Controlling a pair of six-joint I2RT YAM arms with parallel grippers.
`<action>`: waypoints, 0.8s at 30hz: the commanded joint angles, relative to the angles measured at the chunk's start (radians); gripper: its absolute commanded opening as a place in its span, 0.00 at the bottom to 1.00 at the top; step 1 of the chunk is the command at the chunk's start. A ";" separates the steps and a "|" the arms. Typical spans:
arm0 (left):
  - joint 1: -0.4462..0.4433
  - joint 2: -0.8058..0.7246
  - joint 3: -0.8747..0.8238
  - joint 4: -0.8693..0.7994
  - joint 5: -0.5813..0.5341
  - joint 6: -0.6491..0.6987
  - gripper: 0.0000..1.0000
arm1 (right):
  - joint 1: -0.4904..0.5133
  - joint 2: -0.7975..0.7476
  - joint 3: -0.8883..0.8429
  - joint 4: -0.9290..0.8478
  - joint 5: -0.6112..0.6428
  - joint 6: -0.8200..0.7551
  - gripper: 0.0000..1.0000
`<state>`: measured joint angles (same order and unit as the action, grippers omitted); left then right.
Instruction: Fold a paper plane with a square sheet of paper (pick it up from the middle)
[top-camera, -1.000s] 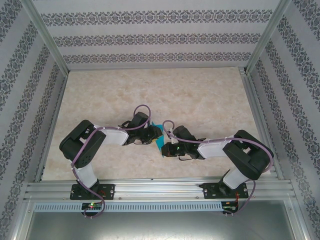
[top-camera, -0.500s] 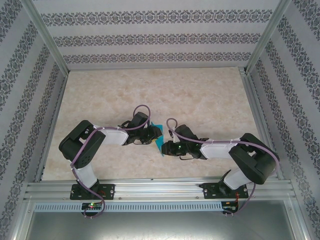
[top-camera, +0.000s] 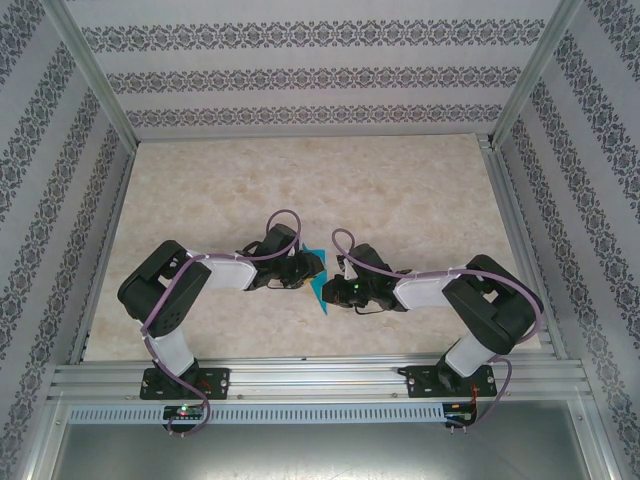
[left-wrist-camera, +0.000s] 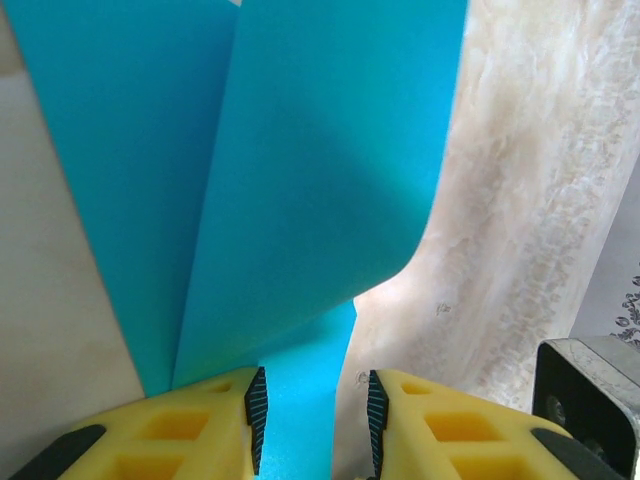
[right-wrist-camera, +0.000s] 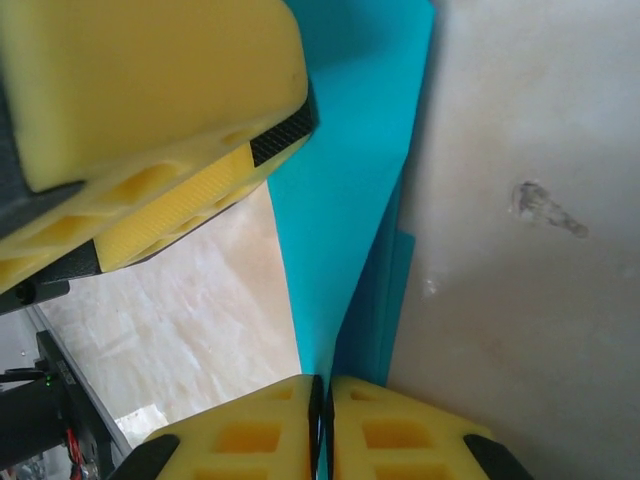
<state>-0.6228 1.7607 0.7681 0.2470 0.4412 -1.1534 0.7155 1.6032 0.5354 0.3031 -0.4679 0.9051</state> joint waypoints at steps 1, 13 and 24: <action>-0.008 -0.003 -0.009 -0.100 -0.031 0.008 0.36 | 0.002 0.014 -0.028 0.042 -0.018 0.018 0.12; -0.008 -0.003 -0.010 -0.109 -0.038 0.003 0.36 | 0.050 0.075 -0.099 0.026 0.042 0.031 0.15; -0.008 0.000 -0.008 -0.111 -0.035 0.006 0.36 | 0.056 -0.081 -0.061 -0.040 0.044 0.035 0.19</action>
<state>-0.6228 1.7592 0.7681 0.2424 0.4408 -1.1534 0.7631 1.5532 0.4778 0.3363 -0.4347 0.9379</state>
